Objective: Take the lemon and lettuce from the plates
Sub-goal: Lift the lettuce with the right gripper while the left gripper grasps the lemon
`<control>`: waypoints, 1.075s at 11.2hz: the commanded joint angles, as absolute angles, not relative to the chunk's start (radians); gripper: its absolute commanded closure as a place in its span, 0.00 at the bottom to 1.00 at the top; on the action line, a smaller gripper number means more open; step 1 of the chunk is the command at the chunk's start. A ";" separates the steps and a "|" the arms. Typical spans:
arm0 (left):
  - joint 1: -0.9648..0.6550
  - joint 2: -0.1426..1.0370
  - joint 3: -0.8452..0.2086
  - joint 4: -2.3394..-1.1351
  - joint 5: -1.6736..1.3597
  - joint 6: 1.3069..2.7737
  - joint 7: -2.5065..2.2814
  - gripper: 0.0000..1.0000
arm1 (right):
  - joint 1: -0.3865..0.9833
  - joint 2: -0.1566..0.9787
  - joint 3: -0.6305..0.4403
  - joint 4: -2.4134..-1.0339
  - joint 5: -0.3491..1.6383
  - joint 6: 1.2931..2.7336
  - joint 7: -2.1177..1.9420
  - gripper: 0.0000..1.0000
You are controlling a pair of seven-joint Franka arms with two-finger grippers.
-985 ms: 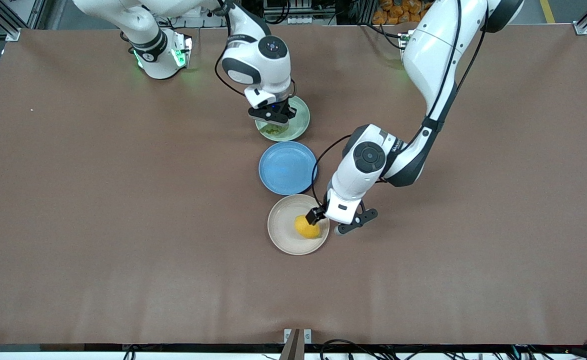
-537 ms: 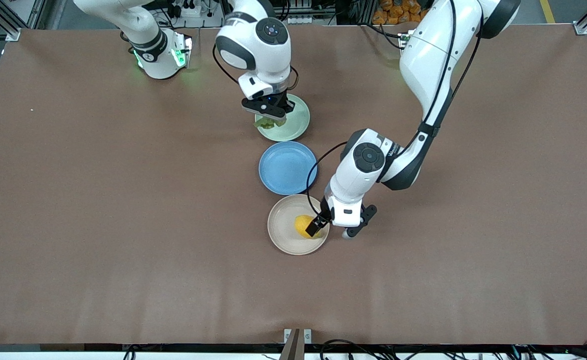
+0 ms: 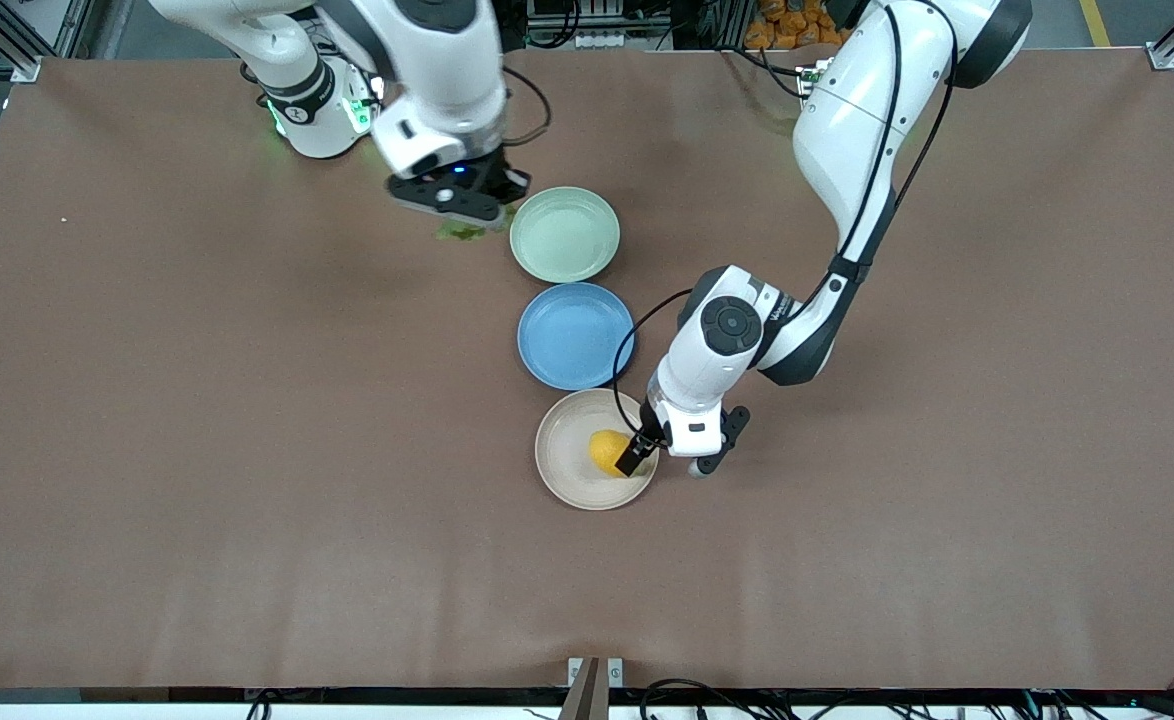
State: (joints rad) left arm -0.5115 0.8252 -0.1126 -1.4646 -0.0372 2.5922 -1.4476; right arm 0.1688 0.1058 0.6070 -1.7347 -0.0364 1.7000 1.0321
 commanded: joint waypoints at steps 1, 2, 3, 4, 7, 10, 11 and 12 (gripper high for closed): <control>-0.535 0.867 -0.100 -1.411 -0.045 2.603 -1.470 0.00 | 0.111 0.074 0.479 -1.675 0.008 1.628 0.830 1.00; -0.535 0.879 -0.095 -1.392 -0.044 2.603 -1.470 0.00 | 0.107 0.074 0.412 -1.663 0.008 1.626 0.775 1.00; -0.546 0.899 -0.094 -1.372 -0.044 2.603 -1.470 0.00 | 0.103 0.074 0.355 -1.655 0.017 1.626 0.718 1.00; -0.555 0.910 -0.087 -1.365 -0.044 2.603 -1.468 0.00 | 0.094 0.074 0.301 -1.654 0.040 1.626 0.672 1.00; -0.586 0.913 -0.058 -1.365 -0.046 2.603 -1.468 0.00 | 0.077 0.083 0.161 -1.651 0.086 1.640 0.527 1.00; -0.589 0.922 -0.058 -1.364 -0.044 2.640 -1.460 0.00 | 0.067 0.094 0.028 -1.654 0.101 1.655 0.370 1.00; -0.592 0.923 -0.058 -1.365 -0.044 2.651 -1.460 0.00 | 0.066 0.100 0.008 -1.655 0.101 1.664 0.347 1.00; -0.594 0.926 -0.058 -1.365 -0.044 2.652 -1.459 0.00 | 0.061 0.113 -0.006 -1.658 0.101 1.678 0.335 1.00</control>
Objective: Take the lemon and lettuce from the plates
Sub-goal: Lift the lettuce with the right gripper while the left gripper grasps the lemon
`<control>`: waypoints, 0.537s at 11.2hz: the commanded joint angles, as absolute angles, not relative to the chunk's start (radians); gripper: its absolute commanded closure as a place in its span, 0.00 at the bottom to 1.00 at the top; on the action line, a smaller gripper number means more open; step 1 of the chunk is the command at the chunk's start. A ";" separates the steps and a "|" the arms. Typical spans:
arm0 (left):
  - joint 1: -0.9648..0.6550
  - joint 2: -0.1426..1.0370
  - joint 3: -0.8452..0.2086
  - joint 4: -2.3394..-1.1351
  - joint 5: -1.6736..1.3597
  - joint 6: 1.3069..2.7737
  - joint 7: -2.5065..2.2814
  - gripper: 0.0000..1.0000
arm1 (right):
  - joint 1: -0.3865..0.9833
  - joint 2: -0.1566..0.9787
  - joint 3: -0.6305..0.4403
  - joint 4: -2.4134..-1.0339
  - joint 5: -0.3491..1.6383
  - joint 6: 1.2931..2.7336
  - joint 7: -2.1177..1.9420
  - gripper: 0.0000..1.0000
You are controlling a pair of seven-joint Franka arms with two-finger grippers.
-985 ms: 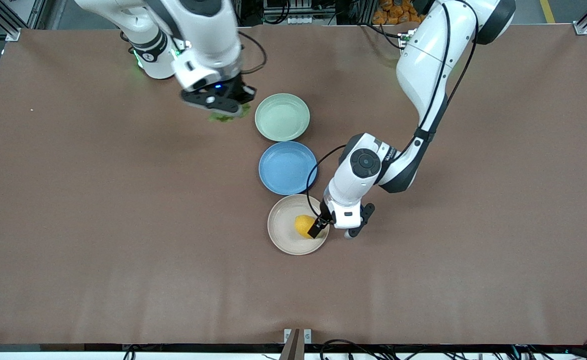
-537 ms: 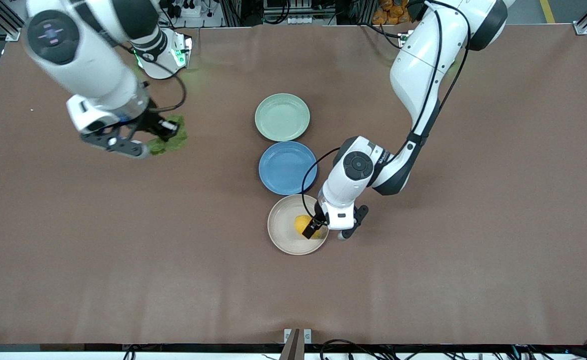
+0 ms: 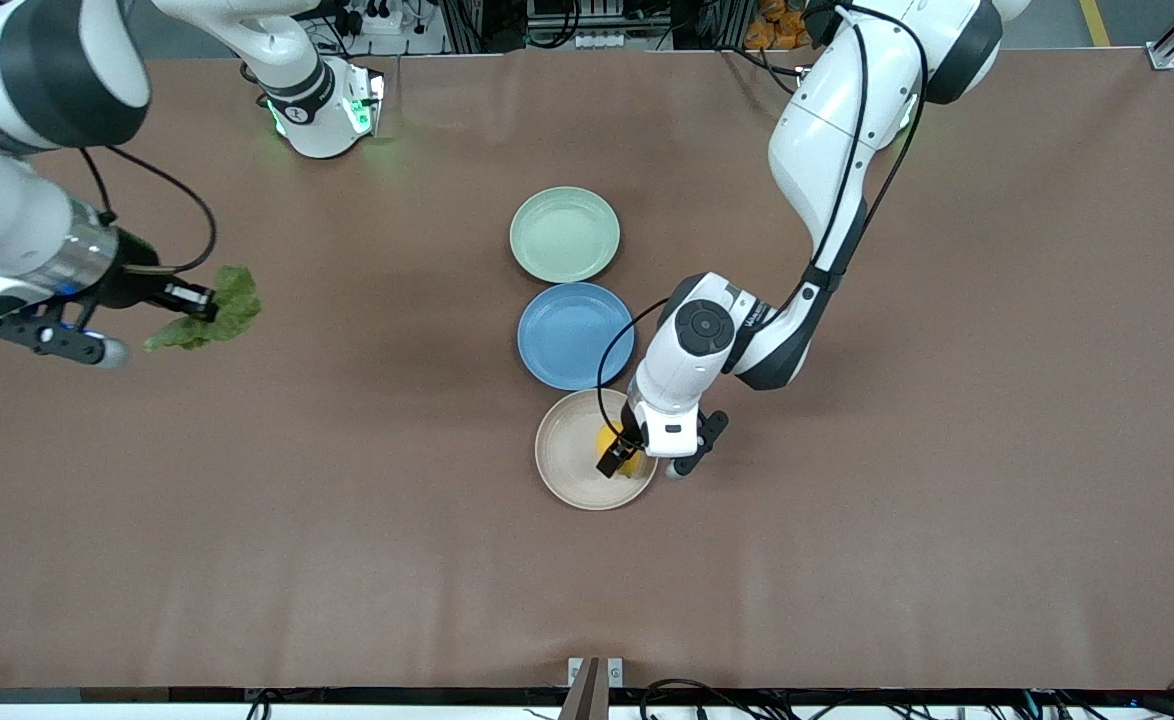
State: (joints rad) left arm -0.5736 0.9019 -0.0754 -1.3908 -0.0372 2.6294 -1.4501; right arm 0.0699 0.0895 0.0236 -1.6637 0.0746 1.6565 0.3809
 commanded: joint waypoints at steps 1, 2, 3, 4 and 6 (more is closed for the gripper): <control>-0.600 0.930 -0.057 -1.365 -0.040 2.654 -1.457 0.00 | 0.057 0.124 -0.012 -1.661 0.100 1.692 0.331 1.00; -0.607 0.930 -0.054 -1.367 -0.025 2.654 -1.456 0.18 | 0.048 0.139 -0.021 -1.663 0.100 1.698 0.322 1.00; -0.610 0.930 -0.048 -1.368 0.000 2.654 -1.457 0.71 | 0.038 0.158 -0.025 -1.667 0.100 1.715 0.304 1.00; -0.611 0.930 -0.048 -1.370 0.002 2.652 -1.459 0.95 | 0.028 0.172 -0.026 -1.684 0.100 1.738 0.289 1.00; -0.611 0.925 -0.048 -1.371 0.003 2.652 -1.459 1.00 | 0.002 0.192 -0.043 -1.741 0.097 1.827 0.230 1.00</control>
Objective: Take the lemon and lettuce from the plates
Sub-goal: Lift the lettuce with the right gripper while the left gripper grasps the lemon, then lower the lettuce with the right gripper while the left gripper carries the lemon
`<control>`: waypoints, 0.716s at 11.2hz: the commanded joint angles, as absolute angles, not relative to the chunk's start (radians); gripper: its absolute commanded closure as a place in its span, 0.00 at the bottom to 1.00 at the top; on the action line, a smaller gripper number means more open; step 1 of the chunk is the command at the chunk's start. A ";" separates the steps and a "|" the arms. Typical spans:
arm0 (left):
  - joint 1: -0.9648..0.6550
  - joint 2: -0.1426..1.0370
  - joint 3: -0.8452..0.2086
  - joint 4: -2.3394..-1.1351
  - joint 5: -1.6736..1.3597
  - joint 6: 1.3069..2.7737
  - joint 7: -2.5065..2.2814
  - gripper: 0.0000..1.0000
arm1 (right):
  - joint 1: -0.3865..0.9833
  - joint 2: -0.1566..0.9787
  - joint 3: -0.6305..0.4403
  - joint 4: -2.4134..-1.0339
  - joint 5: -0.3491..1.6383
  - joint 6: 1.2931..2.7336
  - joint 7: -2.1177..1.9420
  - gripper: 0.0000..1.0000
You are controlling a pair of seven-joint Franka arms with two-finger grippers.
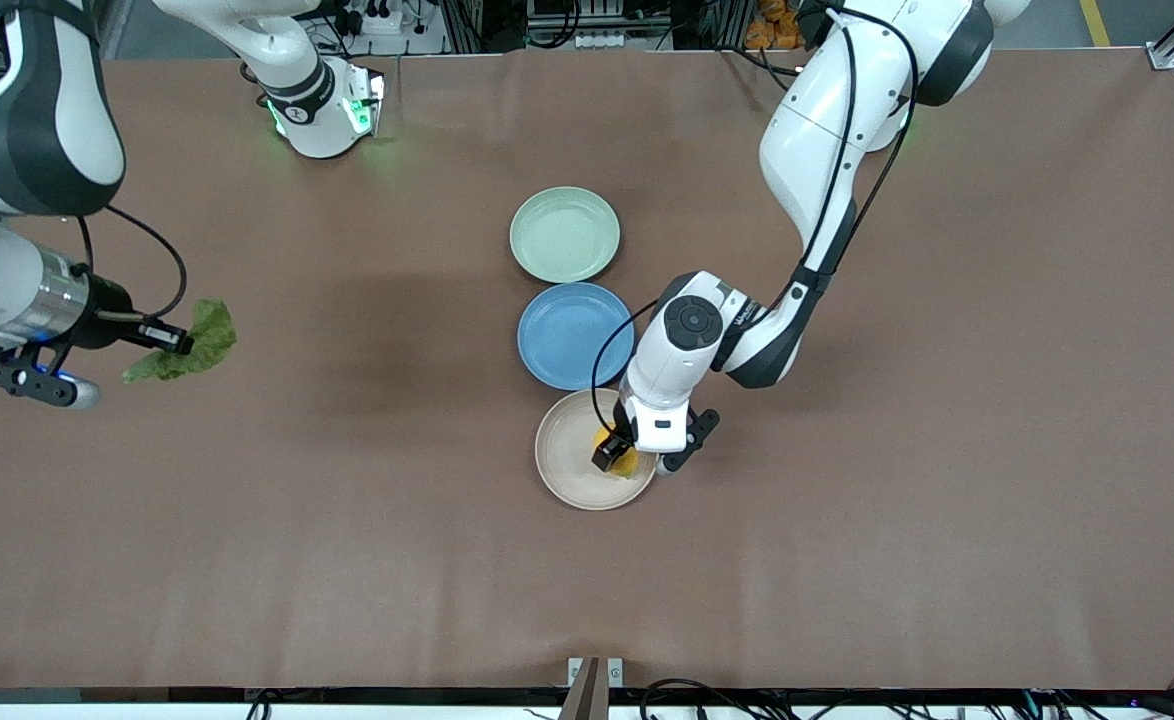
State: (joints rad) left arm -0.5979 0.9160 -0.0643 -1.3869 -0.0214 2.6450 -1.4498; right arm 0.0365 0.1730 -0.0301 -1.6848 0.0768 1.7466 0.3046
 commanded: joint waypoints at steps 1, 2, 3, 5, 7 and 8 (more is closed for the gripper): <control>-0.611 0.919 -0.048 -1.371 0.008 2.648 -1.457 1.00 | 0.002 0.207 -0.064 -1.764 0.095 1.868 0.195 1.00; -0.611 0.910 -0.046 -1.373 0.008 2.642 -1.457 1.00 | 0.002 0.222 -0.070 -1.782 0.088 1.905 0.174 1.00; -0.609 0.898 -0.046 -1.376 0.017 2.623 -1.456 1.00 | 0.002 0.241 -0.074 -1.793 0.080 1.926 0.152 1.00; -0.595 0.856 -0.048 -1.376 0.040 2.501 -1.427 1.00 | -0.005 0.274 -0.103 -1.813 0.075 1.977 0.043 1.00; -0.581 0.809 -0.051 -1.376 0.037 2.386 -1.372 1.00 | -0.014 0.279 -0.115 -1.889 0.074 2.090 -0.023 1.00; -0.560 0.790 -0.055 -1.376 0.032 2.358 -1.358 1.00 | -0.014 0.290 -0.126 -1.925 0.074 2.150 -0.069 1.00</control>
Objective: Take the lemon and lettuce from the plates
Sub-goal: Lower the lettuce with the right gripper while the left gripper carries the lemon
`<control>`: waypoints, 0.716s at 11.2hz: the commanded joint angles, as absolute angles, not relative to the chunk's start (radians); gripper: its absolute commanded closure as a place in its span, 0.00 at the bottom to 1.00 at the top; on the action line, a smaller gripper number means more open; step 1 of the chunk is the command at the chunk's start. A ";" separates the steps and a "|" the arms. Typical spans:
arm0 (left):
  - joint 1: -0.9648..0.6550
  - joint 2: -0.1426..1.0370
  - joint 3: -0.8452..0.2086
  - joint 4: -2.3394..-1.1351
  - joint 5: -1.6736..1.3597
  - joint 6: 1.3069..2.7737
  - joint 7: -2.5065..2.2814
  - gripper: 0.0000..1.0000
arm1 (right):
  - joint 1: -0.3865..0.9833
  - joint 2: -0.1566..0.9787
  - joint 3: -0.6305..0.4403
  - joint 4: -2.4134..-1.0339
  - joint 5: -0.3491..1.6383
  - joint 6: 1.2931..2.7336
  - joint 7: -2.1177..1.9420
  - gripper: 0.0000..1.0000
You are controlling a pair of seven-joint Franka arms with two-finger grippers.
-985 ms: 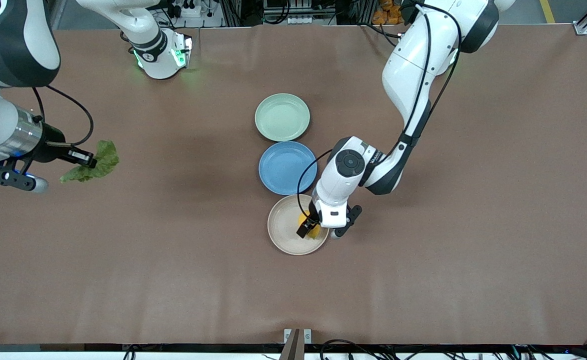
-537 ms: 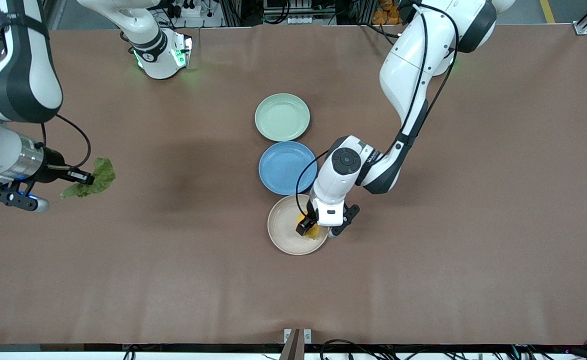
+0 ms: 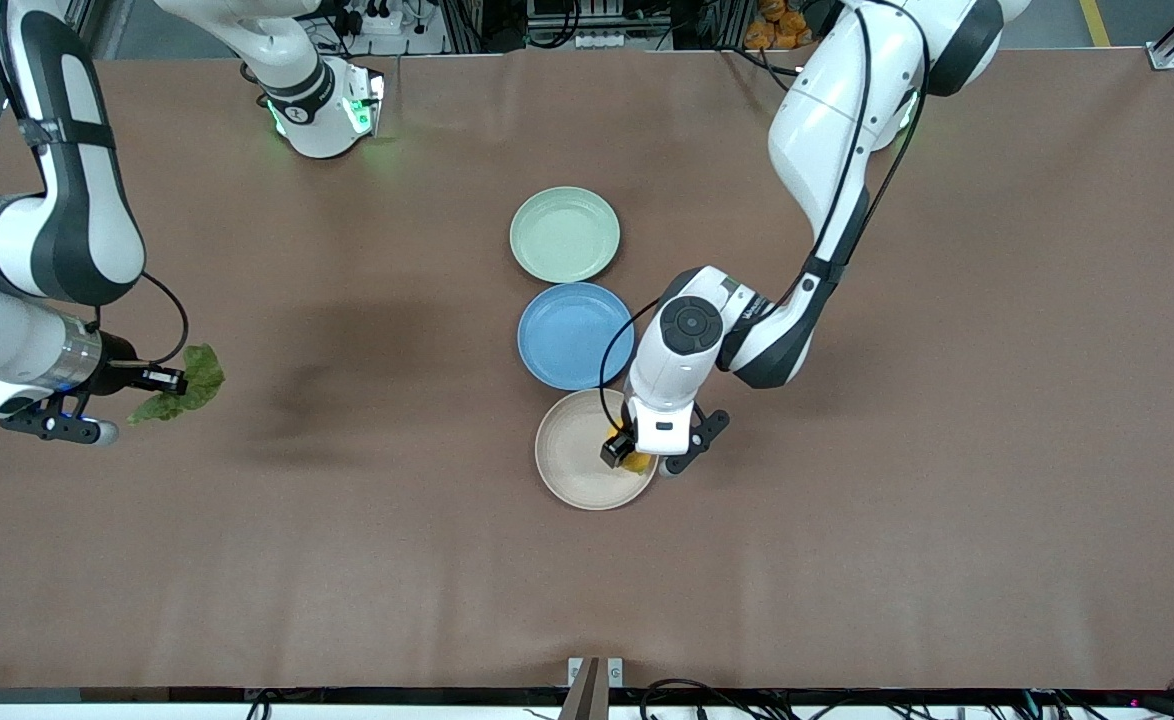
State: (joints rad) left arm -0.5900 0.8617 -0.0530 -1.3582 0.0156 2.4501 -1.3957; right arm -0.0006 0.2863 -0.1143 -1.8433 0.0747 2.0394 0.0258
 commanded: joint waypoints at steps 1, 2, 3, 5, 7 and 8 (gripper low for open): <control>-0.537 0.766 -0.060 -1.376 0.022 2.336 -1.339 1.00 | -0.014 0.301 -0.136 -1.963 0.074 2.220 -0.102 1.00; -0.508 0.749 -0.080 -1.376 0.021 2.298 -1.327 1.00 | -0.015 0.323 -0.137 -1.985 0.074 2.270 -0.123 1.00; -0.467 0.729 -0.109 -1.377 0.021 2.264 -1.300 1.00 | -0.015 0.354 -0.137 -1.988 0.074 2.298 -0.123 1.00; -0.379 0.700 -0.168 -1.382 0.021 2.156 -1.217 1.00 | -0.014 0.402 -0.137 -1.987 0.077 2.332 -0.123 1.00; -0.318 0.680 -0.179 -1.384 0.021 2.041 -1.101 1.00 | -0.014 0.440 -0.137 -1.991 0.078 2.379 -0.124 1.00; -0.292 0.669 -0.179 -1.396 0.021 1.979 -1.016 1.00 | -0.014 0.462 -0.137 -1.993 0.078 2.403 -0.124 1.00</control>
State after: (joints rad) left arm -0.3560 0.7124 -0.1571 -1.3583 0.0157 2.0916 -1.1603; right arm -0.0079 0.4244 -0.1406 -1.9906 0.0746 2.3524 -0.1063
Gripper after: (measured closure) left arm 0.273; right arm 0.982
